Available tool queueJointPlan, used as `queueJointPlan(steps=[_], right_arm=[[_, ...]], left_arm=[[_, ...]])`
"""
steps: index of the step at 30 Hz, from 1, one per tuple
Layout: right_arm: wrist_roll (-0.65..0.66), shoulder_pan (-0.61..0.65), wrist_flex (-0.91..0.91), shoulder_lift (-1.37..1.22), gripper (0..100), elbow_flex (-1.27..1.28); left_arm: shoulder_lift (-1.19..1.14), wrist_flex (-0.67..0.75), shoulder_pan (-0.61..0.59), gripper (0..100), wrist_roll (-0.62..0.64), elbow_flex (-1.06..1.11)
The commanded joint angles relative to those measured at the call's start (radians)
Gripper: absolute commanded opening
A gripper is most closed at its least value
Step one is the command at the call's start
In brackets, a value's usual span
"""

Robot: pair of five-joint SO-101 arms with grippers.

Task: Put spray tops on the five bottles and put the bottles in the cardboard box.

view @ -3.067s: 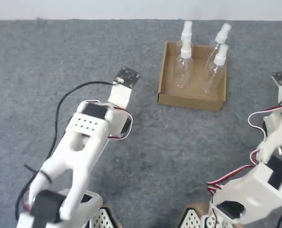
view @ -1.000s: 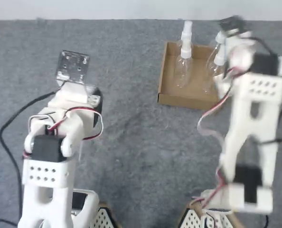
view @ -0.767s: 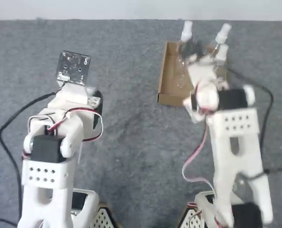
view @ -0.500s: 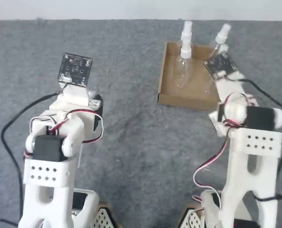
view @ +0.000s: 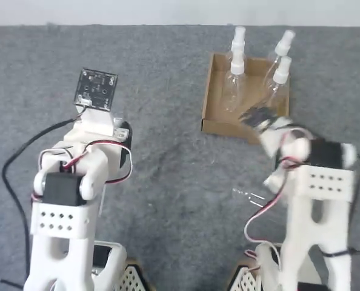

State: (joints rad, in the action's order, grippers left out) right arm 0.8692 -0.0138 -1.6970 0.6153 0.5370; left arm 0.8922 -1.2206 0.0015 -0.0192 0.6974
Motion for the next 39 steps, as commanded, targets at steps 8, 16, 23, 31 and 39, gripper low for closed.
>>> queueJointPlan(steps=[8,16,23,31,39], right_arm=[[-0.028,0.162,0.335,0.008,24.7,0.374],[-0.031,0.150,0.492,0.008,22.9,0.537],[-0.025,-0.156,0.567,0.008,5.4,0.503],[0.020,-0.561,0.572,-0.116,4.8,0.198],[-0.150,-0.634,0.596,-0.654,4.9,-0.253]], left_arm=[[0.032,0.000,-0.002,2,0.003,0.010],[0.032,0.000,-0.002,2,0.006,0.012],[0.034,-0.005,-0.002,2,0.005,0.013],[0.029,-0.003,0.006,2,0.011,0.008],[0.032,-0.006,0.005,2,0.011,0.013]])
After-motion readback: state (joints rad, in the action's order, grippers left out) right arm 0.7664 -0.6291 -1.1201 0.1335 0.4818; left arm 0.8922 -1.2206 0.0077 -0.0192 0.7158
